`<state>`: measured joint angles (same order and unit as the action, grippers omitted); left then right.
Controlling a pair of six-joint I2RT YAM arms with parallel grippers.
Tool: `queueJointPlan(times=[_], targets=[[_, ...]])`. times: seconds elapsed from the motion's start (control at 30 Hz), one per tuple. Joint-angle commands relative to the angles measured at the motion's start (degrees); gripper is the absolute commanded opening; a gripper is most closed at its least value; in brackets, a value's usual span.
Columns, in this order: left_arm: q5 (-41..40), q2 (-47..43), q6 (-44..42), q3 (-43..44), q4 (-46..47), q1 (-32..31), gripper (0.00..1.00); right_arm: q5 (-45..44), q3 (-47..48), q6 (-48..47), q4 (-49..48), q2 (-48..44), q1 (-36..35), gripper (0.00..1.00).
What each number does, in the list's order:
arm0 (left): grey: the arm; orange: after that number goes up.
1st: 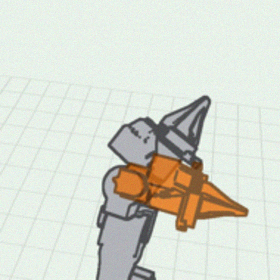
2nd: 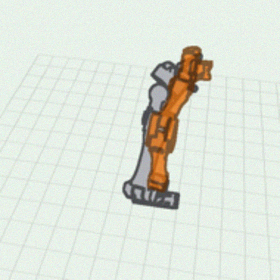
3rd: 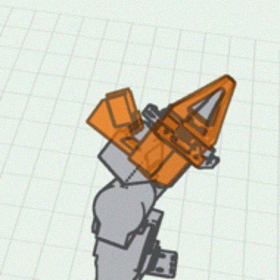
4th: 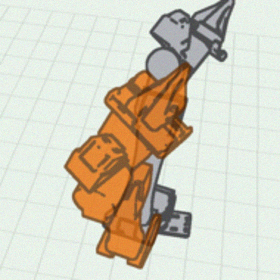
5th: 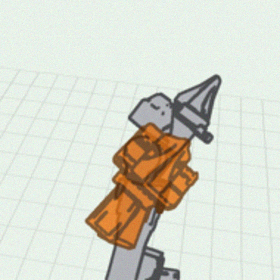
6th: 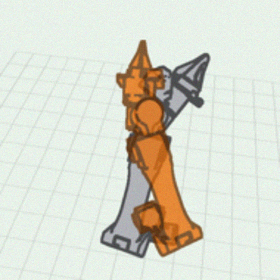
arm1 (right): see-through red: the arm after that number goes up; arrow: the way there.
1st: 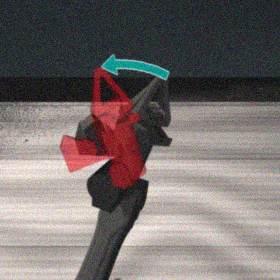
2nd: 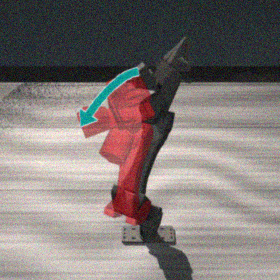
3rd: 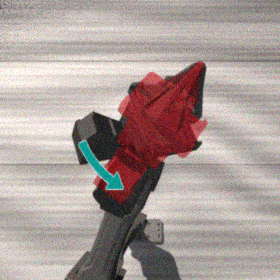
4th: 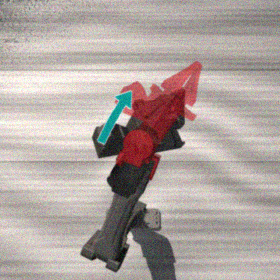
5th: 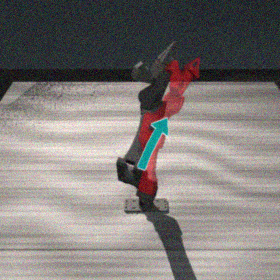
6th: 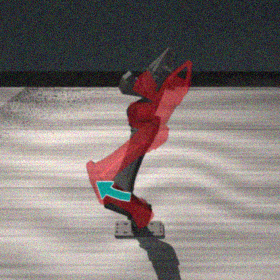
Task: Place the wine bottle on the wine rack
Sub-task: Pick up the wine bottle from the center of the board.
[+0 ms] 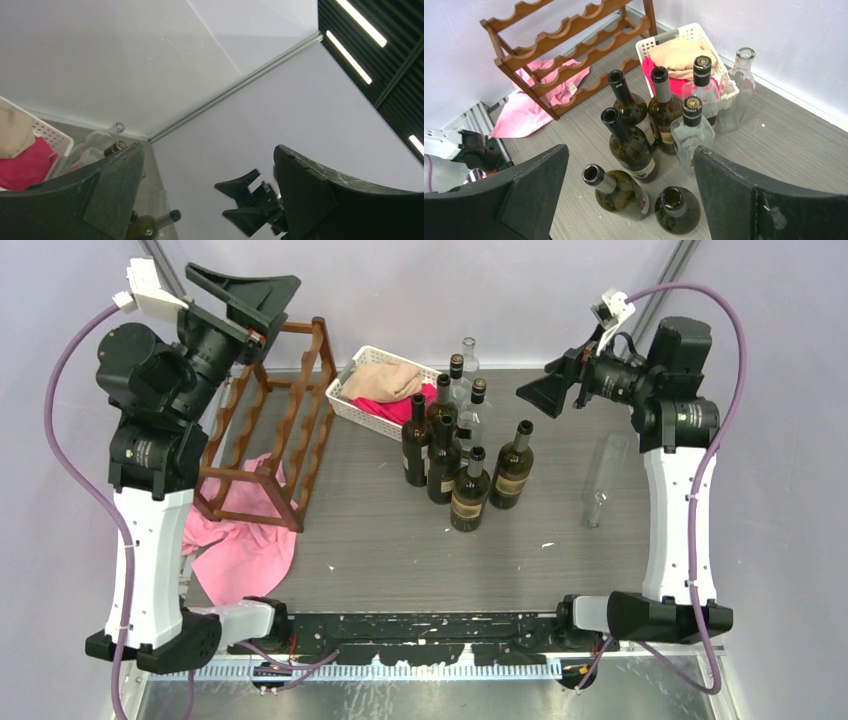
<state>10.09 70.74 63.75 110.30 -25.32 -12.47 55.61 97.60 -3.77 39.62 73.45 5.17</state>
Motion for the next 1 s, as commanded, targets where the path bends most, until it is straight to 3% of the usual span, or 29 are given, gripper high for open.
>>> queueJointPlan(times=[0.0,0.1,0.2,0.3,0.53,0.63,0.97], targets=[[4.45,-4.0,-14.7,-6.95,10.76,-0.19,1.0,-3.15,13.61,-7.19,14.46,5.89,-2.98,1.0],[13.74,-5.68,-23.26,-12.72,11.11,-0.18,0.99,-11.89,24.79,-16.75,29.78,12.55,-10.75,1.0],[16.18,-3.9,-34.57,-10.85,-4.64,-0.61,0.98,-17.83,26.97,-19.74,34.02,14.9,-17.18,1.0],[10.98,-3.84,-42.66,-13.0,-13.37,-1.23,0.96,-20.23,24.06,-20.74,31.31,14.19,-21.81,1.0],[3.9,0.93,-51.46,-14.38,-17.97,-1.24,0.89,-23.67,21.3,-21.34,25.42,16.78,-28.16,1.0],[-2.64,5.36,-54.2,-11.47,-22.02,-1.24,0.83,-23.89,22.77,-20.02,24.51,18.59,-28.41,0.99],[-22.76,26.33,-66.82,5.16,-33.04,-1.15,0.76,-22.31,22.7,-19.42,23.44,20.6,-28.44,0.99]])
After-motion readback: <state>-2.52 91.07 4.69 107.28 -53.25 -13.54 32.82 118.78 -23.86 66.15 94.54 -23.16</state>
